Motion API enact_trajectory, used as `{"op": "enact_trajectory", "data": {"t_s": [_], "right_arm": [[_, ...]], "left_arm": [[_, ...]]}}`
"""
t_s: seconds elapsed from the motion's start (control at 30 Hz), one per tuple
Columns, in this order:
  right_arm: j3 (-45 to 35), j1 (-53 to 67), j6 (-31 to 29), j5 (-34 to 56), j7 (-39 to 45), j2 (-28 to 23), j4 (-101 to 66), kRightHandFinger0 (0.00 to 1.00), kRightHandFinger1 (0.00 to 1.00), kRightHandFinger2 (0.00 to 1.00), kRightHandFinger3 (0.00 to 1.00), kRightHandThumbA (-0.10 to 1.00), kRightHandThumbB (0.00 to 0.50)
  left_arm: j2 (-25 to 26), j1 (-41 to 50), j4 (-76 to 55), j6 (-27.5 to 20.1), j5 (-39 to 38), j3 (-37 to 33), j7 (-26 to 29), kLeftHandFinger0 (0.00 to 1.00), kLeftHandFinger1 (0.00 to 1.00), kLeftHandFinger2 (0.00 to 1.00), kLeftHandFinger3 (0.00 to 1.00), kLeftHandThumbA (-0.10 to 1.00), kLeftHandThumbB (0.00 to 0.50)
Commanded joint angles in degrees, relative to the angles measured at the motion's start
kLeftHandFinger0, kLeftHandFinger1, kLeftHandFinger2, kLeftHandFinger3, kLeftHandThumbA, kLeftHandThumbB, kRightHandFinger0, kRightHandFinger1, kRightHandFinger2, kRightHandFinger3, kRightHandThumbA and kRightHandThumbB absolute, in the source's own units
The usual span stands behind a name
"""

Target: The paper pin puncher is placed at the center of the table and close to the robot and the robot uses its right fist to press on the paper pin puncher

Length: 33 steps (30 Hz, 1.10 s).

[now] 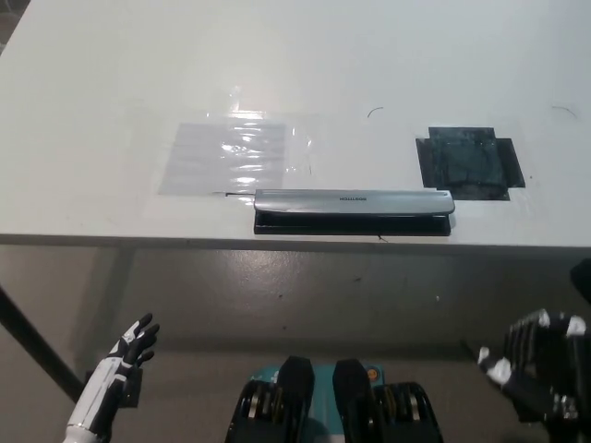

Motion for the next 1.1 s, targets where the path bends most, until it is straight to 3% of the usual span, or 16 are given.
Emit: {"op": "enact_trajectory", "data": {"t_s": [0.0, 0.03, 0.1, 0.17, 0.27, 0.43, 0.53, 0.6, 0.7, 0.73, 0.93, 1.07], "right_arm": [[1.9, -7.6, 12.0, 0.3, -1.7, 1.6, -9.8, 0.00, 0.00, 0.00, 0.00, 1.00, 0.237], [2.4, -11.0, 13.5, -1.2, -2.0, 2.1, -10.0, 0.00, 0.00, 0.00, 0.00, 1.00, 0.196], [2.7, -13.8, 15.3, -2.1, -2.8, 2.8, -10.0, 0.00, 0.00, 0.00, 0.00, 1.00, 0.205], [2.8, -20.1, 16.3, -1.9, -3.3, 3.9, -7.6, 0.02, 0.02, 0.04, 0.04, 1.00, 0.159], [2.9, -26.4, 16.4, -1.8, -3.2, 4.3, -3.4, 0.00, 0.00, 0.00, 0.00, 1.00, 0.172], [2.0, -38.6, 19.2, 0.8, -4.3, 7.1, 6.8, 0.00, 0.00, 0.00, 0.00, 1.00, 0.125], [2.0, -42.3, 20.3, 0.0, -4.7, 7.6, 11.9, 0.00, 0.00, 0.05, 0.01, 1.00, 0.138], [1.9, -44.7, 17.6, 0.1, -4.3, 8.1, 17.6, 0.00, 0.00, 0.14, 0.04, 1.00, 0.123], [1.8, -47.8, 16.0, -0.6, -4.8, 8.9, 24.4, 0.00, 0.00, 0.13, 0.05, 1.00, 0.139], [1.8, -48.8, 15.1, -0.6, -4.8, 9.2, 27.2, 0.01, 0.01, 0.15, 0.06, 1.00, 0.116], [1.8, -52.4, 11.2, -2.0, -6.7, 10.4, 40.7, 0.00, 0.01, 0.20, 0.06, 1.00, 0.158], [2.2, -52.9, 7.4, -3.0, -6.8, 10.4, 48.8, 0.09, 0.24, 0.45, 0.31, 1.00, 0.130]], "left_arm": [[0.7, -0.6, -1.3, -3.0, -0.4, 0.0, -1.0, 1.00, 1.00, 1.00, 1.00, 1.00, 0.212], [0.7, -0.6, -1.5, -3.0, -0.7, 0.1, -1.1, 1.00, 1.00, 1.00, 1.00, 1.00, 0.210], [0.8, -0.6, -1.7, -3.0, -0.7, 0.1, -1.1, 1.00, 1.00, 1.00, 1.00, 1.00, 0.212], [0.9, -0.5, -2.0, -2.7, -0.8, 0.2, -1.2, 1.00, 1.00, 1.00, 1.00, 1.00, 0.213], [1.1, -0.8, -2.0, -2.8, -0.7, 0.1, -1.3, 1.00, 1.00, 1.00, 1.00, 1.00, 0.205], [0.9, -1.1, -2.1, -2.4, -0.8, 0.3, -1.1, 1.00, 1.00, 1.00, 1.00, 1.00, 0.197], [0.8, -1.1, -1.9, -2.5, -0.3, 0.2, -0.9, 1.00, 1.00, 1.00, 1.00, 1.00, 0.210], [0.8, -1.1, -1.7, -3.2, -0.5, 0.2, -1.0, 1.00, 1.00, 1.00, 1.00, 1.00, 0.202], [0.9, -1.2, -1.6, -3.3, -0.9, 0.3, -1.3, 1.00, 1.00, 1.00, 1.00, 1.00, 0.191], [1.0, -1.1, -1.6, -3.2, -1.0, 0.3, -1.3, 1.00, 1.00, 1.00, 1.00, 1.00, 0.192], [1.0, -1.0, -2.0, -2.8, -1.1, 0.4, -1.6, 1.00, 1.00, 1.00, 1.00, 1.00, 0.197], [0.9, -1.0, -2.2, -2.5, -0.7, 0.4, -1.6, 1.00, 1.00, 1.00, 1.00, 1.00, 0.204]]}}
